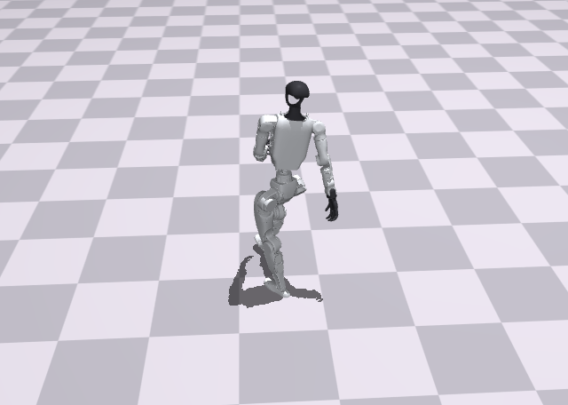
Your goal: Kungfu
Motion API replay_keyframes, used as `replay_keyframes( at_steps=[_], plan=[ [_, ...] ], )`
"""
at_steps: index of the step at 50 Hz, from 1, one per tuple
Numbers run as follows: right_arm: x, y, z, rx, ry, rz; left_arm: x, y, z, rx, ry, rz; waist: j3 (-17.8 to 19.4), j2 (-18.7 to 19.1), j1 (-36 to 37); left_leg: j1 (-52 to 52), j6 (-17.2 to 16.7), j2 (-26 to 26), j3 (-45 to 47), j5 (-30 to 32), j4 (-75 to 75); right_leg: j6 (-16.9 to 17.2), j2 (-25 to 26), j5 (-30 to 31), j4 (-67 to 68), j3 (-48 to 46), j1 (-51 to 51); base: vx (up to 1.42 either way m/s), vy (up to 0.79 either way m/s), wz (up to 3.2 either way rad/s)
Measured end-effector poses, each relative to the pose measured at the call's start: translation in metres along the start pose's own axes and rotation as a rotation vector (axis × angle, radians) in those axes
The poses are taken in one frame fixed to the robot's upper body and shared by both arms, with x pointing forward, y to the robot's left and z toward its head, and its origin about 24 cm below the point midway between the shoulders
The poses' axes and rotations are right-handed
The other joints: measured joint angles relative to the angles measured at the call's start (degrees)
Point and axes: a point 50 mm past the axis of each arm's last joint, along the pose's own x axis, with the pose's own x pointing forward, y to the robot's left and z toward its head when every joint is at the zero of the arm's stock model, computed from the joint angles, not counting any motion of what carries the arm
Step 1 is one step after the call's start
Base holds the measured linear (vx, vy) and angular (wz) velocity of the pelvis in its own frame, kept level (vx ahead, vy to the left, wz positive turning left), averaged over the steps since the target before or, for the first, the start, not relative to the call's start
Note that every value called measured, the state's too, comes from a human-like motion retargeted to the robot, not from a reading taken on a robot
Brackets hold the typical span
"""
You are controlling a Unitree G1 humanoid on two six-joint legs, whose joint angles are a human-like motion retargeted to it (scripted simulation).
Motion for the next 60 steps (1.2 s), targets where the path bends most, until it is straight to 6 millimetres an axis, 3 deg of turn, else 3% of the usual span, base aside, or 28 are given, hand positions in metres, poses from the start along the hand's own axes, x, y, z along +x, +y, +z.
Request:
replay_keyframes(
  at_steps=[4, 7, 10, 15, 18, 20, 22, 25, 27, 28, 32, 35, 38, 40, 44, 52, 56, 58, 60],
  plan=[
    [-0.014, -0.006, 0.102, -0.028, -0.401, -0.114, 0.021, 0.028, 0.044, 0.067, -0.167, 0.051, 0.2, 1.5, -0.9, 2.5, 0.6, -0.1, -4.4, -2.2, 0.9, -1.5, -1.6, 1.5, -1.2, 3.8, -0.4, 0.45, -0.21, 0.92],
    [-0.051, -0.015, 0.168, 0.071, -0.73, -0.18, 0.035, 0.044, 0.087, 0.115, -0.3, 0.065, 0.0, 2.4, -1.2, 4.9, 1.1, 0.1, -9.6, -3.7, 1.4, -3.1, -3.6, 2.5, -2.3, 7.5, 0.4, 0.55, -0.35, 1.49],
    [-0.104, -0.027, 0.219, 0.193, -1.052, -0.245, 0.046, 0.055, 0.136, 0.154, -0.451, 0.107, -0.7, 2.7, -0.8, 7.4, 1.6, 1.0, -14.0, -5.5, 2.3, -5.4, -7.6, 2.6, -4.4, 10.1, 3.2, 0.56, -0.43, 1.88],
    [-0.215, -0.077, 0.281, 0.514, -1.584, -0.467, 0.053, 0.066, 0.237, 0.291, -0.814, 0.182, -0.7, 0.6, -1.3, 8.6, 1.3, 4.4, -20.3, -9.3, 7.2, -9.9, -14.2, -3.4, -7.1, 10.6, 13.3, 0.37, -0.63, 2.13],
    [-0.288, -0.118, 0.313, 0.753, -1.883, -0.729, 0.072, 0.077, 0.287, 0.53, -0.946, 0.453, 1.0, -2.5, 2.3, 10.8, -1.3, 7.5, -20.5, -12.2, 8.7, -7.8, -13.7, -11.5, -3.3, 11.2, 16.3, 0.19, -0.91, 0.54],
    [-0.318, -0.136, 0.34, 0.86, -1.893, -0.801, 0.088, 0.095, 0.297, 0.652, -0.861, 0.638, -2.6, -6.5, 4.8, 9.9, -2.9, 6.0, -19.4, -12.7, 8.8, 0.5, -17.9, -1.7, -1.7, 5.3, 12.4, 0.19, -0.93, -0.32],
    [-0.336, -0.151, 0.368, 0.835, -1.813, -0.795, 0.098, 0.11, 0.3, 0.594, -0.684, 0.614, -2.5, -3.1, 3.9, 7.4, -6.4, 11.5, -20.0, -13.1, 11.7, 0.9, -10.0, -5.1, 10.6, 14.8, 3.4, 0.27, -0.83, 0.33],
    [-0.328, -0.155, 0.393, 0.79, -1.494, -0.532, 0.103, 0.109, 0.333, 0.36, -0.606, 0.389, 2.0, 0.2, -1.1, 4.1, -10.1, 19.4, -17.5, -9.2, 12.6, -1.1, -11.5, -12.7, 19.4, 4.6, 1.9, -0.05, -0.67, 1.51],
    [-0.31, -0.158, 0.392, 0.713, -1.349, -0.358, 0.097, 0.103, 0.346, 0.344, -0.726, 0.415, 1.3, -0.3, -3.7, 0.0, -13.2, 22.6, -16.7, -4.0, 12.2, -1.9, -12.4, -16.4, 23.5, 0.5, 0.4, -0.01, -0.95, 1.81],
    [-0.306, -0.167, 0.386, 0.691, -1.353, -0.353, 0.094, 0.097, 0.348, 0.359, -0.796, 0.449, 0.8, -0.4, -3.9, -1.6, -14.8, 24.5, -15.2, -1.4, 12.0, -2.5, -12.0, -17.6, 24.4, -1.2, 0.3, 0.03, -1.03, 1.5],
    [-0.328, -0.191, 0.378, 0.738, -1.51, -0.468, 0.088, 0.088, 0.347, 0.363, -0.908, 0.606, 2.0, -0.2, -5.6, -3.8, -19.3, 30.6, -0.8, 8.1, 6.2, -3.9, -12.8, -22.0, 26.4, -6.0, 1.0, -0.1, -0.62, 1.24],
    [-0.351, -0.206, 0.372, 0.792, -1.659, -0.521, 0.092, 0.086, 0.34, 0.365, -0.871, 0.551, 2.3, 0.7, -9.7, -5.1, -21.2, 31.9, 14.8, 13.5, 0.5, -3.7, -17.3, -23.9, 27.7, -9.3, 0.8, -0.15, -0.25, 1.76],
    [-0.364, -0.217, 0.366, 0.875, -1.762, -0.438, 0.097, 0.085, 0.335, 0.284, -0.815, 0.478, 2.5, 0.9, -12.3, -5.8, -21.2, 32.6, 28.9, 17.5, -4.8, -3.7, -20.0, -26.8, 29.9, -12.2, 0.2, -0.19, -0.39, 1.43],
    [-0.365, -0.225, 0.361, 0.913, -1.796, -0.364, 0.098, 0.084, 0.332, 0.211, -0.795, 0.429, 4.3, 1.3, -11.8, -5.0, -21.2, 35.0, 29.7, 19.8, -6.8, -4.4, -18.1, -28.8, 30.7, -14.4, 2.1, -0.12, -0.44, 0.55],
    [-0.367, -0.246, 0.348, 0.935, -1.801, -0.343, 0.098, 0.085, 0.332, 0.182, -0.802, 0.385, 4.8, 0.9, -11.6, -8.4, -21.2, 32.1, 25.9, 23.3, -8.9, -4.3, -21.2, -30.7, 33.3, -15.6, 0.7, -0.19, -0.14, 0.78],
    [-0.349, -0.274, 0.319, 0.93, -1.632, -0.665, 0.102, 0.088, 0.312, 0.388, -0.733, 0.461, 7.7, 2.0, -10.1, -13.1, -21.2, 35.9, 24.2, 26.6, -10.4, -5.0, -20.4, -34.7, 37.0, -21.1, 3.0, -0.08, -0.19, 0.59],
    [-0.321, -0.271, 0.309, 0.88, -1.532, -0.794, 0.106, 0.093, 0.281, 0.584, -0.624, 0.444, 9.1, 2.8, -9.1, -16.2, -21.2, 37.2, 24.2, 28.3, -10.1, -5.2, -20.0, -35.2, 37.3, -23.4, 3.9, -0.08, -0.06, 0.53],
    [-0.298, -0.261, 0.306, 0.843, -1.472, -0.8, 0.11, 0.096, 0.249, 0.632, -0.492, 0.428, 9.5, 3.6, -8.7, -17.7, -21.2, 37.7, 25.2, 29.1, -10.2, -5.3, -20.2, -35.2, 37.1, -25.0, 4.7, -0.03, 0.04, 0.62],
    [-0.268, -0.244, 0.306, 0.8, -1.415, -0.742, 0.111, 0.096, 0.203, 0.637, -0.307, 0.378, 10.2, 4.7, -8.0, -18.5, -21.2, 38.9, 26.1, 29.8, -10.0, -5.5, -19.8, -35.3, 36.8, -27.0, 6.5, 0.05, 0.03, 0.52]
  ],
)
